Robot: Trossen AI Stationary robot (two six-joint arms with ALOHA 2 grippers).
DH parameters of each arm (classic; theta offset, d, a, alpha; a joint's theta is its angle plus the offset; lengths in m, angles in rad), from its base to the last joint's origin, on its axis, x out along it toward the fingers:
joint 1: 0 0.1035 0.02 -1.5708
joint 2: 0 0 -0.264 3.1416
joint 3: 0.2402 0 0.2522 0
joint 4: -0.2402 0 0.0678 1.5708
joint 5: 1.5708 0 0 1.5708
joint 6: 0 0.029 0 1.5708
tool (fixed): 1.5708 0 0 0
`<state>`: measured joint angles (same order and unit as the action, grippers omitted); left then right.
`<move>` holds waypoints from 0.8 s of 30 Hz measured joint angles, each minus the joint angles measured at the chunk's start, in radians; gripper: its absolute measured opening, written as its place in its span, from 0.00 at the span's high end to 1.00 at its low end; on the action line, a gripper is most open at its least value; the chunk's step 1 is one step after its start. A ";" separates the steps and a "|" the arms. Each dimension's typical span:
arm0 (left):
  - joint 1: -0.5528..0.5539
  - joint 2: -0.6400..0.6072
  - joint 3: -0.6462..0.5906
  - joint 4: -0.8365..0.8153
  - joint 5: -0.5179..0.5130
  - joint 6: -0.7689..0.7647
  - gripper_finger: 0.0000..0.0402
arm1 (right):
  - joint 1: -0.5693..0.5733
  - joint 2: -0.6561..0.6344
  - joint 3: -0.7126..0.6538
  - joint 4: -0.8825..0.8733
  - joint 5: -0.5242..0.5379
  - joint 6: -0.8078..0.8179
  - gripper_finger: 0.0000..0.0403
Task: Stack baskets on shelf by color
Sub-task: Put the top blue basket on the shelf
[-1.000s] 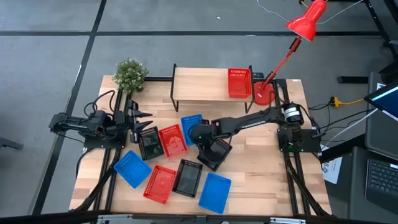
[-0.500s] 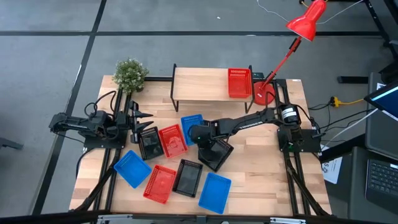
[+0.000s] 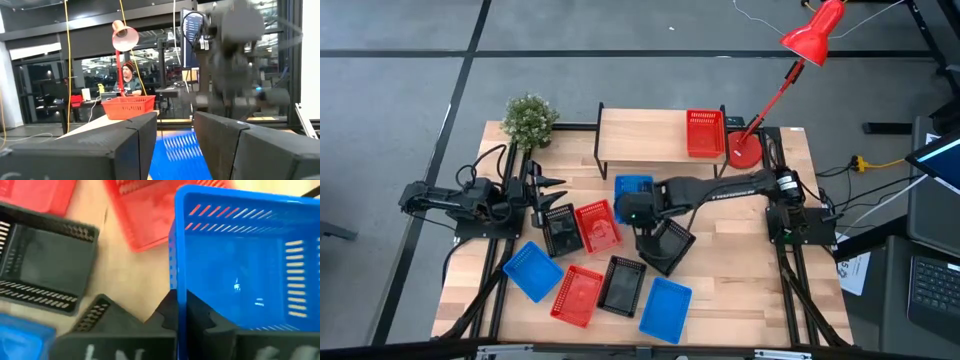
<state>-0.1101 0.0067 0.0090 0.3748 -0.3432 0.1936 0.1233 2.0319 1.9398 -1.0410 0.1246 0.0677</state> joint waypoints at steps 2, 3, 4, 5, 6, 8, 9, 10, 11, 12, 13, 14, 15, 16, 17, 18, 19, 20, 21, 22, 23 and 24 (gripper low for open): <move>0.000 0.000 0.000 0.000 -0.006 0.000 0.68 | -0.001 -0.001 0.107 -0.072 0.052 -0.056 0.99; 0.000 0.000 0.000 0.000 -0.007 0.000 0.68 | -0.006 -0.001 0.158 -0.115 0.088 -0.082 0.99; 0.000 0.000 0.000 0.000 -0.007 0.000 0.68 | -0.011 -0.001 0.208 -0.157 0.127 -0.110 1.00; 0.000 0.000 0.000 0.000 -0.007 0.000 0.68 | -0.018 -0.001 0.254 -0.190 0.167 -0.138 1.00; 0.000 0.000 0.000 0.000 -0.007 0.000 0.68 | -0.030 -0.001 0.293 -0.212 0.208 -0.169 1.00; 0.000 0.000 0.000 0.000 -0.007 0.000 0.68 | -0.069 -0.003 0.353 -0.251 0.266 -0.237 1.00; 0.000 0.000 0.000 0.000 -0.007 0.000 0.68 | -0.095 -0.003 0.372 -0.264 0.265 -0.272 1.00; 0.000 0.000 0.000 0.000 -0.007 0.000 0.68 | -0.125 -0.003 0.383 -0.265 0.245 -0.298 1.00; 0.000 0.000 0.000 0.000 -0.007 0.000 0.68 | -0.156 -0.003 0.386 -0.260 0.207 -0.316 1.00; 0.000 0.000 0.000 0.000 -0.007 0.000 0.68 | -0.190 -0.003 0.384 -0.254 0.159 -0.334 1.00; 0.000 0.000 0.000 0.000 -0.007 0.000 0.68 | -0.224 -0.003 0.374 -0.247 0.114 -0.340 1.00; 0.000 0.000 0.000 0.000 -0.007 0.000 0.68 | -0.256 -0.003 0.360 -0.246 0.084 -0.340 1.00; 0.000 0.000 0.000 0.000 -0.007 0.000 0.68 | -0.287 -0.002 0.340 -0.247 0.073 -0.341 1.00; 0.000 0.000 0.000 0.000 -0.008 0.001 0.68 | -0.315 -0.001 0.320 -0.249 0.072 -0.342 1.00; 0.000 0.000 0.000 0.000 -0.008 0.001 0.68 | -0.339 0.001 0.303 -0.256 0.071 -0.342 1.00; 0.000 0.000 0.000 0.000 -0.008 0.001 0.68 | -0.361 0.001 0.288 -0.264 0.071 -0.343 1.00; 0.000 0.000 0.000 0.000 -0.008 0.001 0.68 | -0.377 0.001 0.274 -0.272 0.072 -0.348 1.00; 0.000 0.000 0.000 0.000 -0.009 0.001 0.68 | -0.390 0.001 0.256 -0.273 0.070 -0.357 1.00; 0.000 0.000 0.000 0.000 -0.009 0.001 0.68 | -0.398 0.000 0.239 -0.272 0.063 -0.361 1.00; 0.000 0.000 0.000 0.000 -0.008 0.001 0.68 | -0.405 0.000 0.221 -0.273 0.056 -0.360 1.00; 0.000 0.000 0.000 0.000 -0.009 0.001 0.68 | -0.409 0.001 0.203 -0.274 0.047 -0.359 1.00; 0.000 0.000 0.000 0.000 -0.008 0.001 0.68 | -0.413 0.001 0.184 -0.272 0.032 -0.358 1.00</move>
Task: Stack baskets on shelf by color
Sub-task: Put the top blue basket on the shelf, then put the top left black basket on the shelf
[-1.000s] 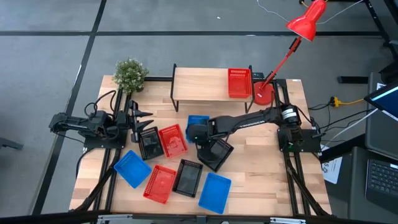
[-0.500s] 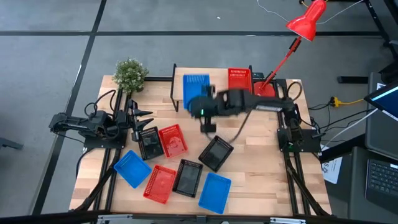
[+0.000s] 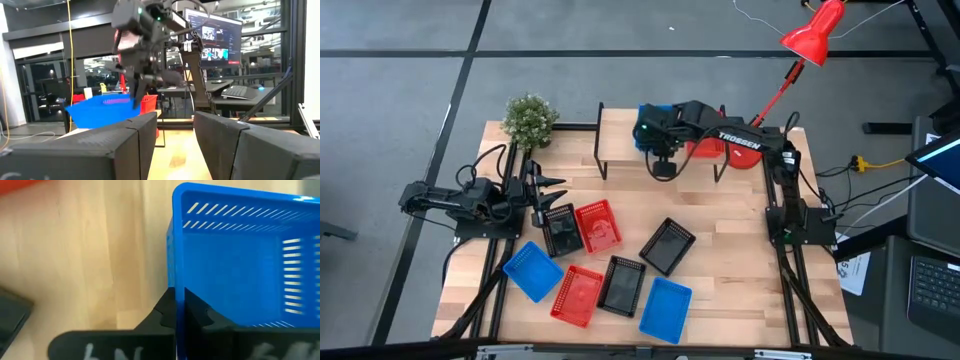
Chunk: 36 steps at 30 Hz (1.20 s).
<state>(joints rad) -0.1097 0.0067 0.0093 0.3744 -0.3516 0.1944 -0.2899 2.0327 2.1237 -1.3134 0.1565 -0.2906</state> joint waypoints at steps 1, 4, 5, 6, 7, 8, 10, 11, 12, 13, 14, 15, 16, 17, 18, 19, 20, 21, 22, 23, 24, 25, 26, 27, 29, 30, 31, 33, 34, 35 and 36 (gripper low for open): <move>0.000 0.000 0.000 0.000 0.000 0.000 0.68 | -0.002 0.000 -0.018 0.002 -0.008 0.000 1.00; 0.000 0.000 0.000 0.000 0.000 0.000 0.68 | -0.002 0.000 -0.054 0.009 0.003 -0.001 1.00; 0.000 0.000 0.000 0.000 0.000 0.000 0.68 | -0.002 0.000 -0.061 0.012 0.010 -0.002 1.00; 0.000 0.000 0.000 0.000 0.000 0.000 0.68 | -0.002 -0.002 -0.065 0.012 0.015 -0.002 1.00; 0.000 0.000 0.000 0.000 0.000 0.000 0.68 | -0.002 -0.002 -0.065 0.008 0.016 -0.002 1.00; 0.000 0.000 0.000 0.000 0.000 0.000 0.68 | -0.002 -0.002 -0.065 0.004 0.016 -0.002 1.00; 0.000 0.000 0.000 0.000 0.000 0.000 0.68 | -0.002 -0.002 -0.061 -0.003 0.021 -0.002 1.00; 0.000 0.000 0.000 0.000 0.000 0.000 0.68 | -0.002 -0.002 -0.059 -0.007 0.025 -0.002 1.00; 0.000 0.000 0.000 0.000 0.000 0.000 0.68 | -0.003 -0.002 -0.056 -0.016 0.032 -0.001 1.00; 0.000 0.000 0.000 0.000 0.000 0.000 0.68 | -0.003 -0.002 -0.053 -0.029 0.036 0.000 0.99; 0.000 0.000 0.000 0.000 0.000 0.000 0.68 | -0.004 -0.002 -0.049 -0.043 0.040 0.002 0.98; 0.000 0.000 0.000 0.000 0.000 0.000 0.68 | -0.004 -0.002 -0.047 -0.053 0.041 0.006 0.98; 0.000 0.000 0.000 0.000 0.000 0.000 0.68 | -0.004 -0.002 -0.047 -0.055 0.041 0.014 0.97; 0.000 0.000 0.000 0.000 0.000 0.000 0.68 | -0.004 -0.001 -0.047 -0.055 0.041 0.025 0.97; 0.000 0.000 0.000 0.000 0.000 0.000 0.68 | -0.004 -0.001 -0.047 -0.055 0.041 0.025 0.96; 0.000 0.000 0.000 0.000 0.000 0.000 0.68 | -0.004 -0.001 -0.047 -0.055 0.041 0.025 0.96; 0.000 0.000 0.000 0.000 0.000 0.000 0.68 | -0.004 -0.001 -0.047 -0.055 0.041 0.023 0.95; 0.000 0.000 0.000 0.000 0.000 0.000 0.68 | -0.004 -0.001 -0.047 -0.055 0.041 0.023 0.95; 0.000 0.000 0.000 0.000 0.000 0.000 0.68 | -0.004 -0.001 -0.047 -0.055 0.041 0.023 0.94; 0.000 0.000 0.000 0.000 0.000 0.000 0.68 | -0.004 -0.001 -0.047 -0.055 0.041 0.022 0.93; 0.000 0.000 0.000 0.000 0.000 0.000 0.68 | -0.004 -0.001 -0.047 -0.056 0.041 0.022 0.92; 0.000 0.000 0.000 0.000 0.000 0.000 0.68 | -0.004 -0.001 -0.047 -0.058 0.041 0.021 0.91; 0.000 0.000 0.000 0.000 0.000 0.000 0.68 | -0.004 -0.001 -0.047 -0.064 0.041 0.021 0.90; 0.000 0.000 0.000 0.000 0.000 0.000 0.68 | -0.004 -0.001 -0.047 -0.070 0.041 0.021 0.88; 0.000 0.000 0.000 0.000 0.000 0.000 0.68 | -0.004 -0.001 -0.047 -0.081 0.041 0.020 0.85; 0.000 0.000 0.000 0.000 0.000 0.000 0.68 | -0.004 -0.001 -0.047 -0.085 0.042 0.020 0.83; 0.000 0.000 0.000 0.000 0.001 0.000 0.68 | -0.004 -0.001 -0.047 -0.086 0.042 0.018 0.82; 0.000 0.000 0.000 0.000 0.001 0.000 0.68 | -0.004 -0.001 -0.047 -0.086 0.045 0.017 0.79; 0.000 0.000 0.000 0.000 0.001 0.000 0.68 | -0.004 -0.001 -0.047 -0.086 0.049 0.016 0.78; 0.000 0.000 0.000 0.000 0.001 0.000 0.68 | -0.004 -0.001 -0.047 -0.087 0.058 0.007 0.77; 0.000 0.000 0.000 0.000 0.001 0.000 0.68 | -0.004 -0.001 -0.047 -0.088 0.070 -0.007 0.76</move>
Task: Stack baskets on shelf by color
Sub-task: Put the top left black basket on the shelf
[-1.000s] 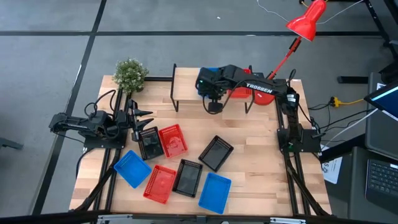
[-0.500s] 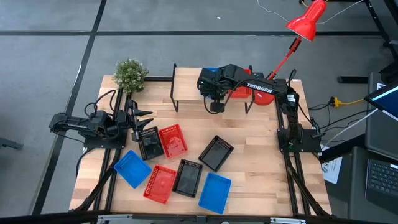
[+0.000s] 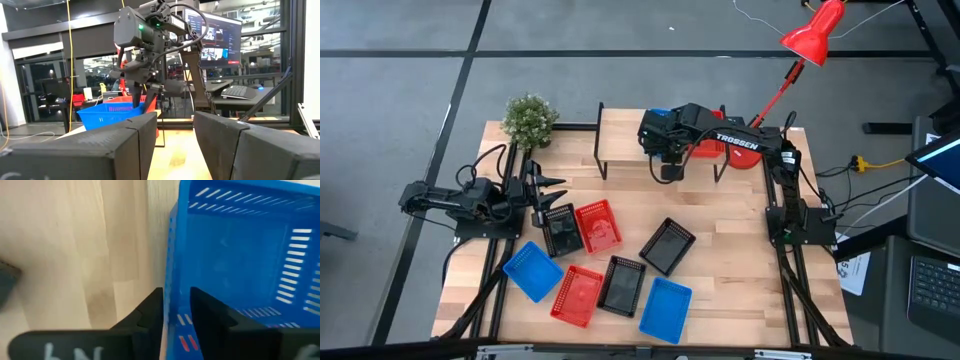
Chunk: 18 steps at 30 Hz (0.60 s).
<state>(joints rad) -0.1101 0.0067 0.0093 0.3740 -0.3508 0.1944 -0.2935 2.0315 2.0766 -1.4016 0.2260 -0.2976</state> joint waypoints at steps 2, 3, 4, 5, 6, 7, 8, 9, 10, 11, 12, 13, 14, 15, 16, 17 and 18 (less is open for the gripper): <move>0.000 0.000 0.000 0.000 0.000 0.000 0.68 | 0.000 0.000 0.000 -0.003 0.019 -0.030 0.74; 0.000 0.000 0.000 0.000 0.000 0.000 0.68 | 0.000 0.000 0.000 -0.002 0.028 -0.043 0.74; 0.000 0.000 0.000 -0.001 0.000 0.000 0.68 | 0.000 0.000 0.000 -0.002 0.030 -0.050 0.74; 0.000 0.000 0.000 -0.005 0.000 0.000 0.68 | 0.000 0.000 0.000 -0.002 0.030 -0.058 0.74; 0.000 0.000 0.000 -0.013 0.000 0.000 0.68 | 0.000 0.000 0.000 -0.003 0.030 -0.074 0.74; 0.000 0.000 0.000 -0.024 0.000 0.000 0.68 | 0.000 0.000 0.000 -0.003 0.030 -0.083 0.74; 0.000 0.000 0.000 -0.036 0.000 -0.001 0.68 | 0.000 0.000 0.000 -0.002 0.029 -0.091 0.74; 0.000 0.000 0.000 -0.043 0.000 -0.001 0.68 | 0.000 0.000 0.000 -0.001 0.028 -0.094 0.74; 0.000 0.000 0.000 -0.049 0.000 -0.001 0.68 | 0.002 0.000 0.000 0.001 0.027 -0.096 0.74; 0.000 0.000 0.000 -0.053 0.000 -0.002 0.68 | 0.004 0.000 0.000 0.005 0.028 -0.097 0.74; 0.001 0.000 0.000 -0.055 0.000 -0.002 0.68 | 0.007 0.000 0.000 0.009 0.028 -0.102 0.74; 0.001 0.000 0.000 -0.054 0.000 -0.002 0.68 | 0.010 0.000 0.000 0.013 0.028 -0.108 0.74; 0.001 0.000 0.000 -0.053 0.000 -0.001 0.68 | 0.014 0.000 0.000 0.017 0.029 -0.122 0.74; 0.000 0.000 0.000 -0.053 0.000 -0.001 0.68 | 0.018 0.000 0.000 0.018 0.029 -0.132 0.74; 0.000 0.000 0.000 -0.052 0.000 -0.001 0.68 | 0.022 0.000 0.000 0.017 0.032 -0.142 0.74; 0.000 0.000 0.000 -0.052 0.000 -0.002 0.68 | 0.026 0.000 0.000 0.017 0.042 -0.146 0.74; 0.000 0.000 0.000 -0.051 0.000 -0.002 0.68 | 0.030 0.000 0.000 0.017 0.056 -0.150 0.74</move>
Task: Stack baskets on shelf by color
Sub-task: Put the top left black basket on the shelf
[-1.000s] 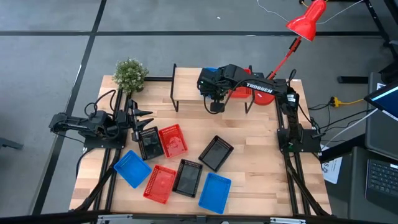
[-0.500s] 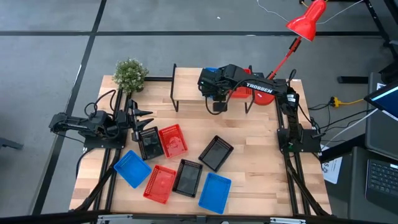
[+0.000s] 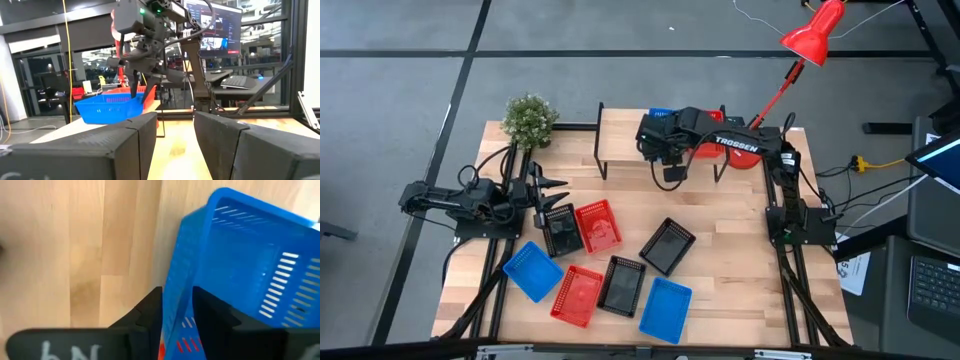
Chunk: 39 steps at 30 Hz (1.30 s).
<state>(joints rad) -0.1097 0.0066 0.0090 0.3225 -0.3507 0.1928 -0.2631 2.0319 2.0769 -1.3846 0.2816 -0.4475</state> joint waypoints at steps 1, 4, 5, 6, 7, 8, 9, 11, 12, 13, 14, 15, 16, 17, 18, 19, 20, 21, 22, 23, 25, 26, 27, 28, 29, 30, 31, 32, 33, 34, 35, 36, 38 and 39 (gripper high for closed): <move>0.000 0.000 0.000 0.000 0.000 0.000 0.68 | 0.004 0.000 0.000 0.000 0.016 0.000 0.74; 0.000 0.000 0.000 0.000 0.000 0.000 0.68 | 0.017 0.000 0.000 0.000 0.072 -0.003 0.74; 0.000 0.000 0.000 0.000 0.000 0.000 0.68 | 0.021 0.000 0.000 0.000 0.087 -0.003 0.74; 0.000 0.000 0.000 0.000 0.000 -0.001 0.68 | 0.025 0.000 0.000 0.000 0.092 -0.004 0.74; 0.000 0.000 0.000 0.000 0.000 -0.001 0.68 | 0.028 -0.001 0.000 0.000 0.091 -0.004 0.74; 0.000 0.000 0.000 0.000 0.000 -0.001 0.68 | 0.033 -0.001 0.000 0.000 0.090 -0.004 0.74; 0.000 0.000 0.000 0.000 0.000 -0.001 0.68 | 0.038 -0.001 0.000 0.000 0.089 -0.004 0.74; 0.000 0.000 0.000 0.000 0.000 -0.002 0.68 | 0.048 -0.001 0.000 0.000 0.105 -0.006 0.74; 0.000 0.000 0.000 0.000 0.000 -0.001 0.68 | 0.052 -0.001 0.000 0.000 0.123 -0.006 0.74; 0.000 0.000 0.000 0.000 0.000 -0.001 0.68 | 0.055 -0.001 0.000 0.000 0.140 -0.007 0.74; 0.000 0.000 0.000 0.000 0.000 -0.002 0.68 | 0.057 -0.001 0.001 0.000 0.156 -0.007 0.74; 0.000 0.000 0.000 0.000 0.000 -0.002 0.68 | 0.058 -0.001 0.001 0.000 0.171 -0.007 0.74; 0.000 0.000 0.000 0.000 0.000 -0.001 0.68 | 0.058 -0.001 0.003 -0.001 0.179 -0.007 0.74; 0.000 0.000 0.000 0.000 0.000 -0.002 0.68 | 0.058 -0.001 0.009 -0.004 0.186 -0.006 0.74; 0.000 0.000 0.000 0.000 0.000 -0.002 0.68 | 0.058 -0.001 0.019 -0.007 0.188 -0.006 0.74; 0.000 0.000 0.000 0.000 0.000 -0.002 0.68 | 0.058 -0.002 0.029 -0.007 0.188 -0.006 0.74; 0.000 0.000 0.000 0.000 0.000 -0.002 0.68 | 0.059 -0.003 0.042 -0.007 0.188 -0.006 0.74; 0.000 0.000 0.000 0.000 0.000 -0.002 0.68 | 0.061 -0.003 0.057 -0.007 0.188 -0.004 0.74; 0.000 0.000 0.000 0.000 0.000 -0.002 0.68 | 0.062 -0.003 0.074 -0.009 0.188 -0.003 0.74; 0.000 0.000 0.000 0.000 0.000 -0.002 0.68 | 0.065 -0.003 0.098 -0.014 0.185 -0.003 0.74; -0.001 0.000 0.000 0.000 0.000 -0.001 0.68 | 0.071 -0.004 0.143 -0.023 0.166 -0.002 0.74; -0.001 0.000 0.000 0.000 0.000 -0.001 0.68 | 0.077 -0.005 0.166 -0.028 0.155 0.000 0.74; -0.001 0.000 0.000 0.000 0.000 -0.001 0.68 | 0.083 -0.005 0.187 -0.038 0.145 0.005 0.74; -0.001 0.000 0.000 0.000 0.000 -0.001 0.68 | 0.091 -0.005 0.207 -0.050 0.138 0.020 0.74; -0.001 0.000 0.000 0.000 0.000 -0.001 0.68 | 0.100 -0.005 0.228 -0.065 0.136 0.036 0.74; -0.001 0.000 0.000 0.000 0.000 -0.001 0.68 | 0.107 -0.005 0.249 -0.087 0.136 0.059 0.74; -0.001 0.000 0.000 0.000 0.000 -0.001 0.68 | 0.115 -0.005 0.269 -0.110 0.134 0.090 0.74; -0.001 0.000 0.000 0.000 0.000 -0.001 0.68 | 0.123 -0.005 0.282 -0.129 0.125 0.128 0.74; -0.001 0.000 0.000 0.000 0.000 -0.001 0.68 | 0.130 -0.008 0.282 -0.142 0.108 0.174 0.74; 0.000 0.000 0.000 0.000 0.000 -0.001 0.68 | 0.139 -0.016 0.274 -0.153 0.078 0.226 0.74; 0.000 0.000 0.000 0.000 0.000 -0.001 0.68 | 0.146 -0.018 0.271 -0.181 0.022 0.284 0.74; 0.000 0.000 0.000 0.000 0.000 -0.001 0.68 | 0.155 -0.022 0.265 -0.196 -0.053 0.342 0.74; 0.000 0.000 0.000 -0.001 0.000 -0.001 0.68 | 0.182 -0.029 0.255 -0.184 -0.267 0.444 0.74; 0.000 0.000 0.000 0.000 0.000 -0.001 0.68 | 0.201 -0.031 0.250 -0.184 -0.376 0.482 0.74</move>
<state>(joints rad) -0.1101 0.0066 0.0090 0.3221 -0.3508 0.1919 -0.0619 2.0010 2.3268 -1.5686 -0.0943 0.0340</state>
